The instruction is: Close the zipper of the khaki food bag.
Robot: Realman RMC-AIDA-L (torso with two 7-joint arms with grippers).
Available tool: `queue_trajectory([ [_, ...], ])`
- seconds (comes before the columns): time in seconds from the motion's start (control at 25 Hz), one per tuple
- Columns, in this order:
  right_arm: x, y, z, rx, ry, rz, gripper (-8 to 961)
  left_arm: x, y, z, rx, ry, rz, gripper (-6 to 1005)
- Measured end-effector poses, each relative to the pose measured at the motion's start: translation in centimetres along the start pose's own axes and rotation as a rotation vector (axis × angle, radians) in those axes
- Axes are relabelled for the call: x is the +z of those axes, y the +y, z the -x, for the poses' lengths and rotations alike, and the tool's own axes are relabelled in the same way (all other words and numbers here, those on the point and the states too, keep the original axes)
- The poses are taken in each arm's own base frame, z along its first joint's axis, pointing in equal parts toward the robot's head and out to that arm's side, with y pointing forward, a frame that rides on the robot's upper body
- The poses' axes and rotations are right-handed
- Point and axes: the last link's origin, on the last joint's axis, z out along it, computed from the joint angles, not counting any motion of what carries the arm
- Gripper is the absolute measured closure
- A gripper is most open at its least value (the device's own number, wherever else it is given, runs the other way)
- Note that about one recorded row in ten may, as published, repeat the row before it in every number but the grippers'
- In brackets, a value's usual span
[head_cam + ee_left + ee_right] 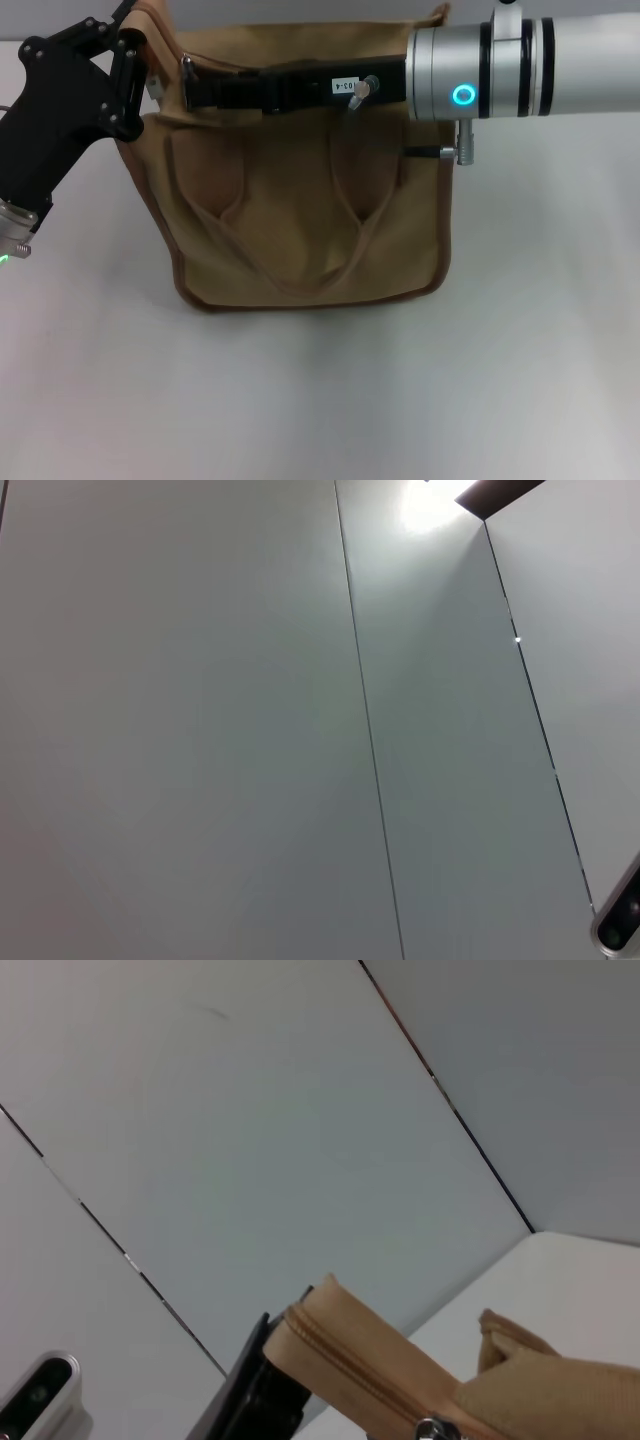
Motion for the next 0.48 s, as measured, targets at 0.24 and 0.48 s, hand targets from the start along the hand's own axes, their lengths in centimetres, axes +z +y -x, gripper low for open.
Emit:
queue_trajectory([
  [0.24, 0.4, 0.7, 0.2, -0.025, -0.002, 0.032, 587, 0.0, 0.0, 0.0, 0.0, -0.003, -0.001, 978],
  [0.48, 0.9, 1.1, 0.1, -0.056, 0.013, 0.035, 627, 0.0, 0.0, 0.1, 0.0, -0.004, -0.003, 978],
])
